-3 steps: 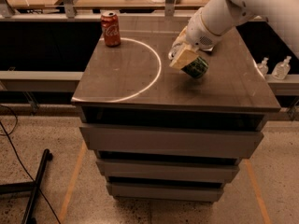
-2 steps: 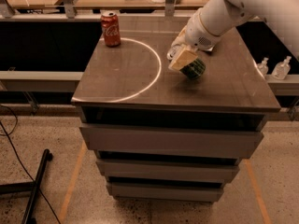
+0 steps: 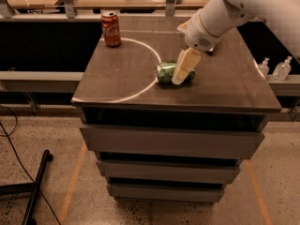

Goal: Knock green can over

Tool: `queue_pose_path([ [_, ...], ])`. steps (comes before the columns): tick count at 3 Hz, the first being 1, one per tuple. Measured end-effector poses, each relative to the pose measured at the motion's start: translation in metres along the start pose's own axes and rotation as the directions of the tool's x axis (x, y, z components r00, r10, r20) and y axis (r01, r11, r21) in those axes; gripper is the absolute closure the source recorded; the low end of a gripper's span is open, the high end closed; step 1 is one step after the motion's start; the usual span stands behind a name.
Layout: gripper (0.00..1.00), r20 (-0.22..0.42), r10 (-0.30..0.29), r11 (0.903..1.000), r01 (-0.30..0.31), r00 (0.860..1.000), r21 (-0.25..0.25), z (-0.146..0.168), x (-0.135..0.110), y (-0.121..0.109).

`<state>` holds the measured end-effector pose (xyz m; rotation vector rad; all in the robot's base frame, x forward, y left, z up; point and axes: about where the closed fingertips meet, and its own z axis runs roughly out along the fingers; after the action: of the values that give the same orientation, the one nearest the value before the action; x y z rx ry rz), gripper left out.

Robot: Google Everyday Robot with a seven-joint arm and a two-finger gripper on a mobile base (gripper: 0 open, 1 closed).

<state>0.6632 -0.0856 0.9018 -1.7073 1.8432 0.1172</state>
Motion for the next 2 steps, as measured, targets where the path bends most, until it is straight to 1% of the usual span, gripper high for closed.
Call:
queue_pose_path([
  [1,0.0,-0.102,-0.037,0.999,0.035,0.994,-0.027,0.0125,0.0093,0.0022],
  [2,0.0,-0.102,-0.037,0.999,0.035,0.994,-0.027,0.0125,0.0093,0.0022],
])
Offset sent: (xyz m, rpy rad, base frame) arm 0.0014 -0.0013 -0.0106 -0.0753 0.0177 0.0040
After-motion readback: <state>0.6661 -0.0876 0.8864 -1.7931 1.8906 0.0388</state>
